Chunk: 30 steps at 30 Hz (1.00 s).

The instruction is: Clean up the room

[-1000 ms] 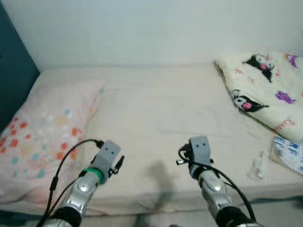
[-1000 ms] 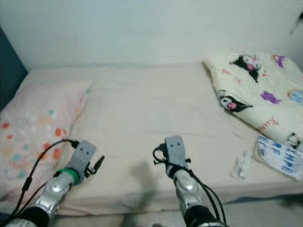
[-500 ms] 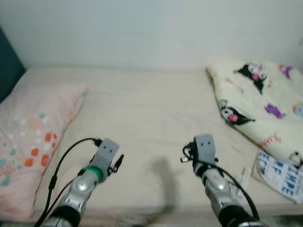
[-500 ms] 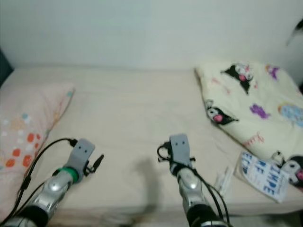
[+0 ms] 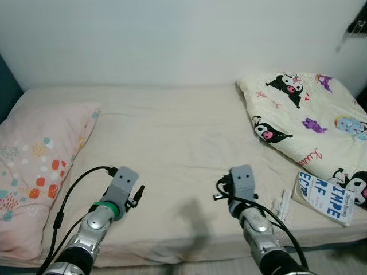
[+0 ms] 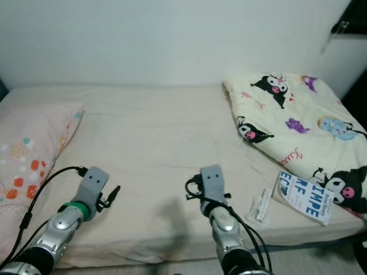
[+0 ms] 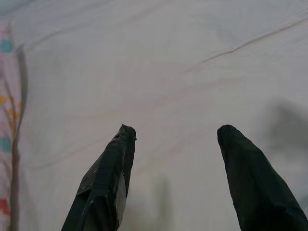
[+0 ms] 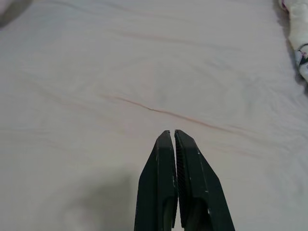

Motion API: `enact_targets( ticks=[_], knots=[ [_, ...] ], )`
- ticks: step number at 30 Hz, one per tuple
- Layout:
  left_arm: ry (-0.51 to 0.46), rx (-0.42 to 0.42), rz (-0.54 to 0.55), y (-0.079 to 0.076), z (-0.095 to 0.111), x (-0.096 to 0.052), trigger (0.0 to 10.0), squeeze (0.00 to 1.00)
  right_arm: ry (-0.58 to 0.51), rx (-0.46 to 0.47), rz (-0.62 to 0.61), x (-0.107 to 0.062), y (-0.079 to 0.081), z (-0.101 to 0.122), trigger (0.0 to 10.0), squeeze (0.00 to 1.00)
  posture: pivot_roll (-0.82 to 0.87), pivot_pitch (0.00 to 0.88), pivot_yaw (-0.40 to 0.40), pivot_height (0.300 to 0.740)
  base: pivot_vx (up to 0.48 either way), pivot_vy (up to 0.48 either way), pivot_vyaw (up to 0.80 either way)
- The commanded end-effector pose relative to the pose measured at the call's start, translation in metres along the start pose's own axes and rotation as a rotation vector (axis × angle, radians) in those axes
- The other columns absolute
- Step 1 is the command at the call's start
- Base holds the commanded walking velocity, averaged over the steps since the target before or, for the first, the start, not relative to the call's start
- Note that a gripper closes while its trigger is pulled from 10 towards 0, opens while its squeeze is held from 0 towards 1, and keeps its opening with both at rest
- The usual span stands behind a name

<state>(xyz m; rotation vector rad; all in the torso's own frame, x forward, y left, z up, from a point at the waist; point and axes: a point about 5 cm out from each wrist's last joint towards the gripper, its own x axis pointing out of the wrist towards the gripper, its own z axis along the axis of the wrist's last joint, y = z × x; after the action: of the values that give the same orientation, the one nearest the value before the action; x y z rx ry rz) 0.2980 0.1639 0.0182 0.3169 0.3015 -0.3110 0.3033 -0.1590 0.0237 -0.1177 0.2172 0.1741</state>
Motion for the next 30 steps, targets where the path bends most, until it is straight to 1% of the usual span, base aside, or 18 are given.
enact_targets(
  ticks=[1,11,30],
  knots=[
    [0.038,0.007,-0.014,-0.002,-0.008,-0.0026,10.0,0.0,0.009,0.009,-0.004,-0.0007,0.0005,-0.0021,10.0,0.0,0.02,0.004,0.051,0.725,0.0,0.0,0.0],
    [0.03,0.027,-0.02,-0.0028,-0.0074,-0.0029,10.0,0.0,0.009,0.009,-0.003,-0.0009,0.0015,-0.0025,10.0,0.0,0.02,0.008,0.052,0.725,0.0,0.0,0.0],
    [0.023,0.027,-0.025,-0.0048,-0.0076,-0.0034,10.0,0.0,0.011,0.009,-0.004,-0.0019,0.0013,-0.0038,10.0,0.0,0.02,0.013,0.051,0.725,0.0,-0.345,0.0]
  ],
)
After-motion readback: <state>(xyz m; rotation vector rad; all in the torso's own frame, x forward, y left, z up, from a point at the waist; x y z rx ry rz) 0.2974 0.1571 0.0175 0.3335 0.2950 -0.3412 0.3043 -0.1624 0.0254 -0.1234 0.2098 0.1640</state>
